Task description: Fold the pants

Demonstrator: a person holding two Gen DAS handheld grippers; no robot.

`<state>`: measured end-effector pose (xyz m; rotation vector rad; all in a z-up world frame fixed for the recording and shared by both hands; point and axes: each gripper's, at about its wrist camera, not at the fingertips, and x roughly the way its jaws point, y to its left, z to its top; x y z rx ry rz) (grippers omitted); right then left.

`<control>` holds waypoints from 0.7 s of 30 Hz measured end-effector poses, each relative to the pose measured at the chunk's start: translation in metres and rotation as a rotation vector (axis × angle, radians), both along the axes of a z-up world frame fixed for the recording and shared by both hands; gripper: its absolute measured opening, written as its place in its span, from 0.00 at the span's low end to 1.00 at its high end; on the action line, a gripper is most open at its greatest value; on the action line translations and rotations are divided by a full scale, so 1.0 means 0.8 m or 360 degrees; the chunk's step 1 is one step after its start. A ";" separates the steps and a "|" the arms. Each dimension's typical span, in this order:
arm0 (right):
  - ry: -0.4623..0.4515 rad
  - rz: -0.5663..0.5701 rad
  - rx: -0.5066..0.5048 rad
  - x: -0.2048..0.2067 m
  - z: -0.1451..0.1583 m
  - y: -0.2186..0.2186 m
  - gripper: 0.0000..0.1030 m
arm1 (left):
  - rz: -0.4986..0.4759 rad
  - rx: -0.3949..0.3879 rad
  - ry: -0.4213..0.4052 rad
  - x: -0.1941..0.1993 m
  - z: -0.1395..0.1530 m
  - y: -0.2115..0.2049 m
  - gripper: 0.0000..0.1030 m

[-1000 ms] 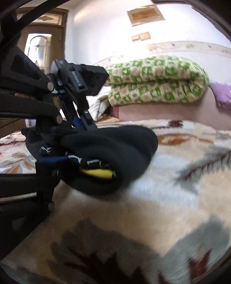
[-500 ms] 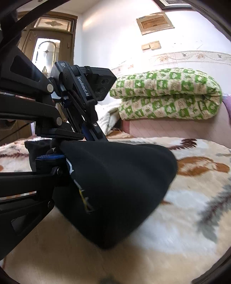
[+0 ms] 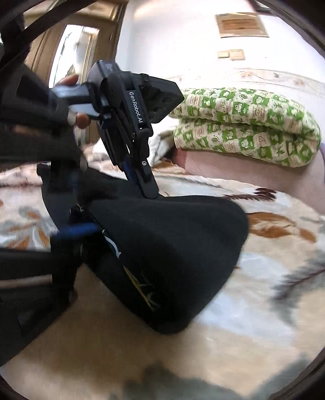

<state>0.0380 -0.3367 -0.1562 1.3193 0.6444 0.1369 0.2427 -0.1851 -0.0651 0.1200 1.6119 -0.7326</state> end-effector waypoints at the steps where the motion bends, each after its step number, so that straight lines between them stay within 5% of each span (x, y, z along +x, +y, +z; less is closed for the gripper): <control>1: 0.0030 -0.0010 -0.0031 -0.001 0.001 0.002 0.60 | 0.0007 -0.0002 0.0008 0.001 -0.001 0.000 0.18; 10: 0.0027 0.0000 -0.0107 0.021 0.002 0.018 0.59 | 0.0071 -0.0024 0.0105 0.010 -0.006 0.005 0.18; 12: 0.0020 0.0001 0.0027 0.027 -0.008 0.013 0.32 | 0.0081 -0.0033 0.0121 0.012 -0.004 0.006 0.18; 13: 0.0001 0.0002 0.0114 0.027 -0.013 0.012 0.26 | 0.0084 -0.0033 0.0125 0.013 -0.001 0.006 0.18; 21: -0.0291 0.0016 0.0392 0.045 0.003 0.019 0.19 | 0.0066 -0.0044 -0.0019 0.023 0.042 0.008 0.18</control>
